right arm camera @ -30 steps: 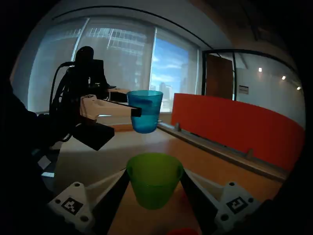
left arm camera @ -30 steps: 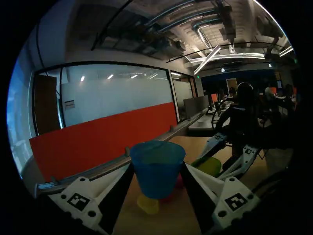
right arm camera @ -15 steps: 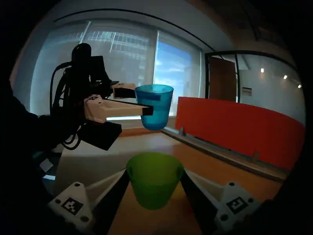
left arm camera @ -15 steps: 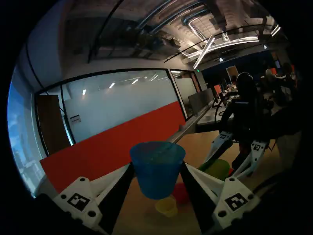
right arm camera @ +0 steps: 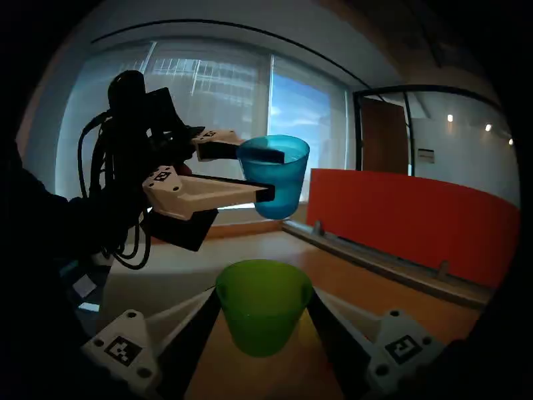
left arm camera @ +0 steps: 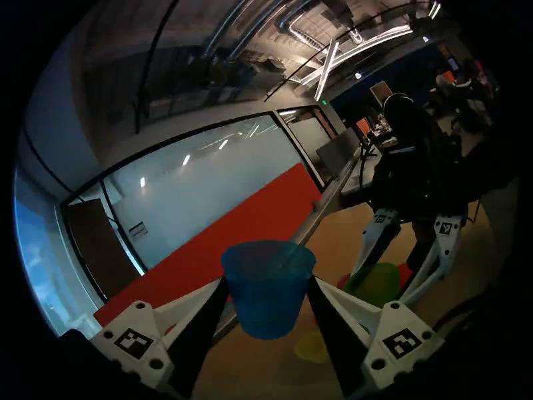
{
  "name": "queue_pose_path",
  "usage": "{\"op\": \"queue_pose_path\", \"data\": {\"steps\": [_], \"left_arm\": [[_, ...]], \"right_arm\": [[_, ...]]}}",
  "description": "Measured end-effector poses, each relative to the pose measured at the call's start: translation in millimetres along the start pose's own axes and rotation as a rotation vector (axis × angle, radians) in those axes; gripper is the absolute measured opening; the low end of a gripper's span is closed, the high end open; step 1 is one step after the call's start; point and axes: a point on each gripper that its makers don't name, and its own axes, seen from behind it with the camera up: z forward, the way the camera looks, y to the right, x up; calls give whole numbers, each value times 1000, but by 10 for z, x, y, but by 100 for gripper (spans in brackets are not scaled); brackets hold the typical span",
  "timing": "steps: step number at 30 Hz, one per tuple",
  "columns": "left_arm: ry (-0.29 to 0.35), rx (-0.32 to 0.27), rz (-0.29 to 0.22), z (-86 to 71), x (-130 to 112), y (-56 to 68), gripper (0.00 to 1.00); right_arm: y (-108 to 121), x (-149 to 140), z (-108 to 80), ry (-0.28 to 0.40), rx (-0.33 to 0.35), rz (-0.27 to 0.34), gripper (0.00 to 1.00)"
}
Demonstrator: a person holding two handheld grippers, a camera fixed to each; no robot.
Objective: Pour water
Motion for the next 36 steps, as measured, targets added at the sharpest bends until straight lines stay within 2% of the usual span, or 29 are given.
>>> {"op": "queue_pose_path", "data": {"steps": [5,17,26,36], "left_arm": [[6,-2,43,-21,51,15,83],[0,18,192,-54,108,55,83],[9,34,299,-22,167,69,83],[17,54,384,-17,228,34,83]], "right_arm": [[-7,15,24,6,7,6,91],[3,46,79,9,11,6,91],[4,54,102,8,10,2,91],[-9,92,110,12,12,0,91]]}}
